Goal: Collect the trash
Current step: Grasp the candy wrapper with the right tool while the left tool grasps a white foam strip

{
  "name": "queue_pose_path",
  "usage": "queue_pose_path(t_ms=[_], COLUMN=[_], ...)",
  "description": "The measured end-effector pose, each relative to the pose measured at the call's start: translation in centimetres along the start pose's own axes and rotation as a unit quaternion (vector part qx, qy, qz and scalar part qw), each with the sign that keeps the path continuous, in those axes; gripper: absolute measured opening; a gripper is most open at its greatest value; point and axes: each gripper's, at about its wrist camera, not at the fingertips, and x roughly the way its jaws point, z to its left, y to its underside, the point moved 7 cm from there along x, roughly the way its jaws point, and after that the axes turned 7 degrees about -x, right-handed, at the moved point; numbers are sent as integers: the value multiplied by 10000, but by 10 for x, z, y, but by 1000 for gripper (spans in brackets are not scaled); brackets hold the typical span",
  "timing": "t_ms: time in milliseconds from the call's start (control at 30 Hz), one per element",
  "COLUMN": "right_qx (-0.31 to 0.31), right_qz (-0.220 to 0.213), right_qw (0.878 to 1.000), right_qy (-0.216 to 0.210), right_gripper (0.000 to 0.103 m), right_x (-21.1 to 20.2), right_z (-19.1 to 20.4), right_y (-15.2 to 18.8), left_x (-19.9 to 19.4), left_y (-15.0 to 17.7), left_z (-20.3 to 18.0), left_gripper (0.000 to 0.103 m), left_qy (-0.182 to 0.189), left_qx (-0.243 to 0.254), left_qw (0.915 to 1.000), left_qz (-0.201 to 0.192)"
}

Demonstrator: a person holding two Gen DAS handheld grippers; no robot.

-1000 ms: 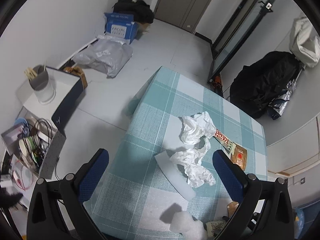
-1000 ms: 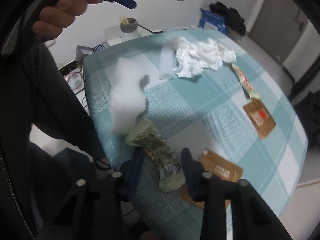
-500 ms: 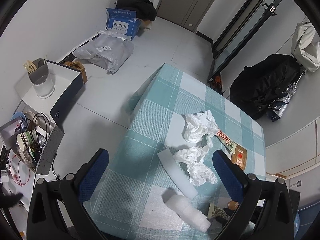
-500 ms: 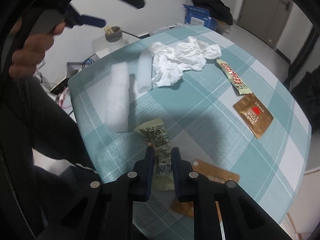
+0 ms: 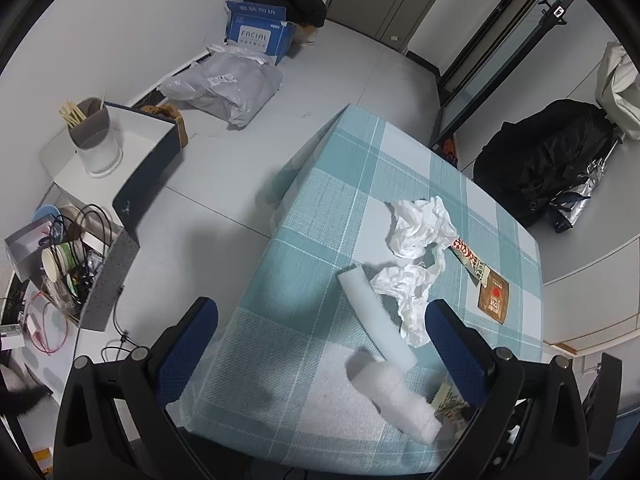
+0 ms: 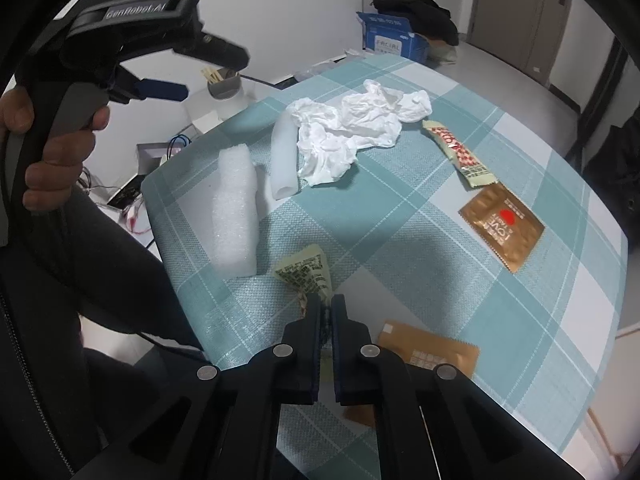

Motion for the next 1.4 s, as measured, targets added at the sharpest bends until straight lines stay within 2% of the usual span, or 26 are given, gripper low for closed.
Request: queue_pose_path(t_ms=[167,267,467,667,733,800,967,1000,1067,1133,1300,1400], right_qx=[205,319,566,787,791,784,811,813,852,939,986,1001], right_qz=[-130,-208,-385,-506,-541,-560,-606,-601,-569,-554,-629,-646], right_qw=[9997,9993,9974,9949,9945,9944,9940,9940,9938,9932,9925,9922], right_qy=[-26,33,242,389,419,444,425,411,430,403,367,355], right_gripper=[3,3,3,2,2,2,3,2,2,2,2,2], right_x=[-10,-16,-29,-38,-42,-44,-50,-50,-50,-49,-53,-54], right_z=[-8,-14,-31,-47,-48,-49,-50,-50,-52,-55,-56,-55], right_y=[2,3,0,0,1,2,3,3,4,4,3,4], left_x=[-13,-12,4,20,24,30,38,39,39,38,32,28], left_y=[-2,11,47,62,66,70,75,77,78,79,83,84], left_z=[3,0,-20,-30,-32,-35,-33,-31,-30,-32,-36,-38], left_gripper=[102,102,102,100,91,88,81,74,69,48,31,27], left_qy=[6,139,311,259,288,252,-140,-242,-322,-259,-107,-98], left_qx=[-86,-126,122,119,68,76,91,96,118,95,11,39], left_qw=[9999,9996,9962,9929,9917,9902,9910,9909,9912,9909,9911,9921], left_qz=[-62,190,802,1158,1255,1370,1329,1321,1282,1315,1329,1252])
